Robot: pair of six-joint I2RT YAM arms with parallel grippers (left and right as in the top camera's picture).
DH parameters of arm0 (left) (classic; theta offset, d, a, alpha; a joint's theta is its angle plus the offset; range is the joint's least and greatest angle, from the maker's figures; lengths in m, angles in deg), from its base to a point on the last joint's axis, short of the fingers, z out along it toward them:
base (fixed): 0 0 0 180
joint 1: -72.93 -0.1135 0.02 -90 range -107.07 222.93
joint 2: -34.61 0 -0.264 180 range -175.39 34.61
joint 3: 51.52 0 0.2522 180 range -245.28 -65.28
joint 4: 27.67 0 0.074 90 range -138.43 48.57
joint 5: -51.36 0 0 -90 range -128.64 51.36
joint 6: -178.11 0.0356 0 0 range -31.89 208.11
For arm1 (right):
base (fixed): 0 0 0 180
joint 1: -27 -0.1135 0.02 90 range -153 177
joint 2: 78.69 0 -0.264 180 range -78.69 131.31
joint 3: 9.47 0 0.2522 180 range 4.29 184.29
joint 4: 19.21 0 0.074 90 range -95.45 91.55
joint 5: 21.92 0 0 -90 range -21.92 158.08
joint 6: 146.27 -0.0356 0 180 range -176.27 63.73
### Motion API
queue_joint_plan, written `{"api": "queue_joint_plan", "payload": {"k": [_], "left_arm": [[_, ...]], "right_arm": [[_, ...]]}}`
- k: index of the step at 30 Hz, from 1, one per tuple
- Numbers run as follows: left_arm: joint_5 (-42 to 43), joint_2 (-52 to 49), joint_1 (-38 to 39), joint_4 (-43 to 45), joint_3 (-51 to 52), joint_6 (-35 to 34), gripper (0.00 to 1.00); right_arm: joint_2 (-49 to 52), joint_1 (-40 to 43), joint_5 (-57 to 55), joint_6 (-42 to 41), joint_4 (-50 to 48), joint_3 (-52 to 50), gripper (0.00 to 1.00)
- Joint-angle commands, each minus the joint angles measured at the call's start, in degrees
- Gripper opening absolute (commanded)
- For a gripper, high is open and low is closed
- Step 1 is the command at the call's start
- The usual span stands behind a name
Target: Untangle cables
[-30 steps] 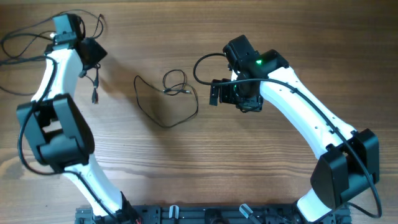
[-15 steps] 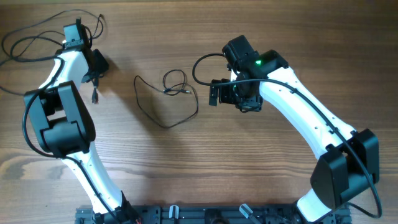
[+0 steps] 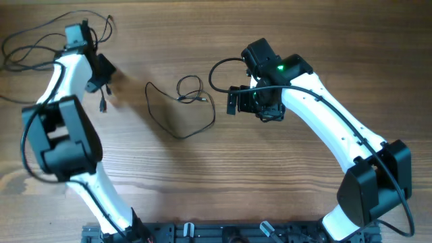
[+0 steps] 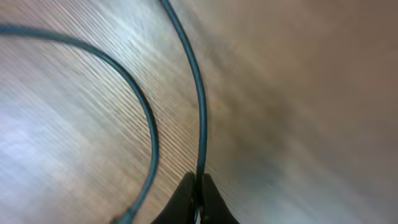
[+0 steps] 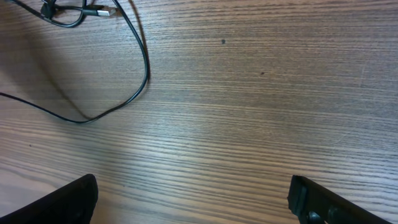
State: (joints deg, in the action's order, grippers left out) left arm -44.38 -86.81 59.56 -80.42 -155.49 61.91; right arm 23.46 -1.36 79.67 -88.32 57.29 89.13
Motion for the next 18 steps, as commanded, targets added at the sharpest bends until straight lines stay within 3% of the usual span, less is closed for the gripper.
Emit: {"api": "queue_joint_plan", "payload": {"k": [1, 4, 5, 10, 12, 16, 18], "left_arm": [[0.52, 7.56, -0.37, -2.95, -0.11, -9.22, 0.04], [-0.13, 7.41, -0.42, -5.31, -0.11, -9.25, 0.04], [-0.13, 7.41, -0.42, -6.19, -0.11, -9.22, 0.25], [-0.46, 7.08, -0.42, -8.02, 0.31, -9.20, 0.25], [-7.82, 5.79, -0.96, -6.69, 2.03, -8.31, 0.31], [-6.86, 1.53, -5.40, -2.05, 4.17, 4.04, 0.50], [-1.16, -0.15, -7.67, -1.20, 4.17, 11.69, 0.57]], "right_arm": [[1.16, -0.37, 0.50, 1.31, 0.28, -0.24, 1.00], [1.16, -0.37, 0.50, 2.19, 1.40, -0.24, 1.00], [1.16, -0.37, 0.50, 2.12, 1.40, -0.24, 1.00], [1.16, -0.72, 0.55, 2.08, 1.42, -0.24, 1.00], [1.16, -0.74, 0.52, 2.10, 2.21, -0.24, 1.00], [1.16, -0.74, 0.52, 2.08, 2.51, -0.24, 1.00], [1.16, -0.74, 0.52, 2.05, 2.14, -0.24, 1.00]]}}
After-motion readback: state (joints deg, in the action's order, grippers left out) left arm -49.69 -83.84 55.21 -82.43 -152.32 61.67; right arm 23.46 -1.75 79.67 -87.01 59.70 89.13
